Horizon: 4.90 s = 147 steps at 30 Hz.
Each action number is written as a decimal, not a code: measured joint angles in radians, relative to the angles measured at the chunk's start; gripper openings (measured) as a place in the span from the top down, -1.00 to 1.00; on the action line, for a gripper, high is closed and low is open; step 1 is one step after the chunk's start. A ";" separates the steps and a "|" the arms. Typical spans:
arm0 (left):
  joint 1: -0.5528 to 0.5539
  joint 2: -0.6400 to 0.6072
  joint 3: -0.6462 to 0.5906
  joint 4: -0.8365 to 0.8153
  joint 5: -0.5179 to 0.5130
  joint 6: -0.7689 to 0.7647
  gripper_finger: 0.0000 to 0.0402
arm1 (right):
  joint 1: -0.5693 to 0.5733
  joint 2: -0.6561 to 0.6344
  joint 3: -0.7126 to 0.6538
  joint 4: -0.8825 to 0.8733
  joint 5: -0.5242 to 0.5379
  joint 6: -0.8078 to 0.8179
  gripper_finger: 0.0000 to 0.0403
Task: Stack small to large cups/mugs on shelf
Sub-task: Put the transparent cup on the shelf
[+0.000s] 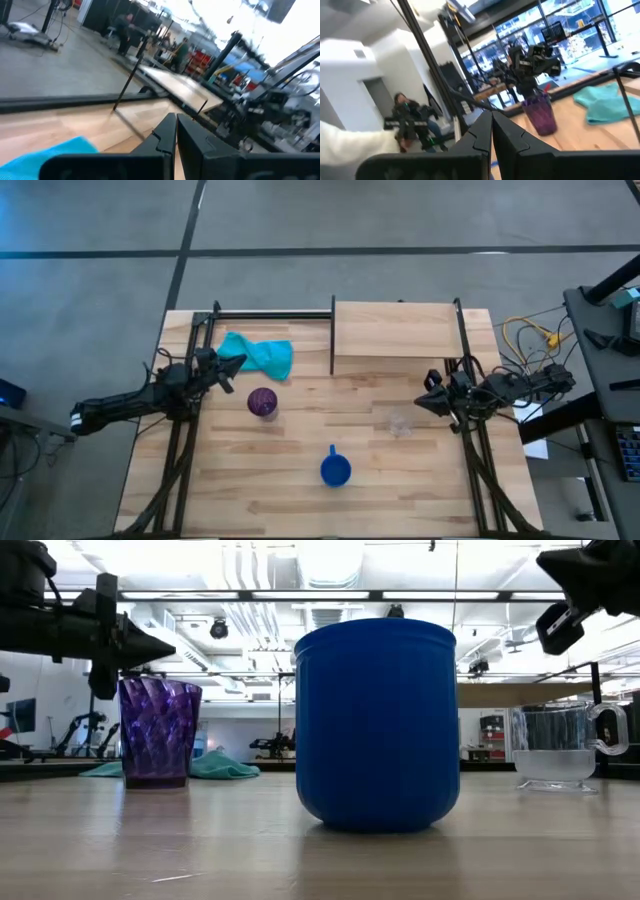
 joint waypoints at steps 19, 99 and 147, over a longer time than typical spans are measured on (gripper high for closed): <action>0.000 0.022 0.132 0.185 0.111 0.134 1.00 | 0.000 0.382 0.619 -0.469 0.128 -0.096 0.96; 0.000 0.344 0.822 -0.449 0.166 0.471 1.00 | -0.133 1.587 1.133 -1.601 -0.135 0.628 0.41; 0.000 0.344 0.822 -0.423 0.166 0.479 1.00 | -0.261 1.553 1.071 -1.484 -0.263 0.499 0.96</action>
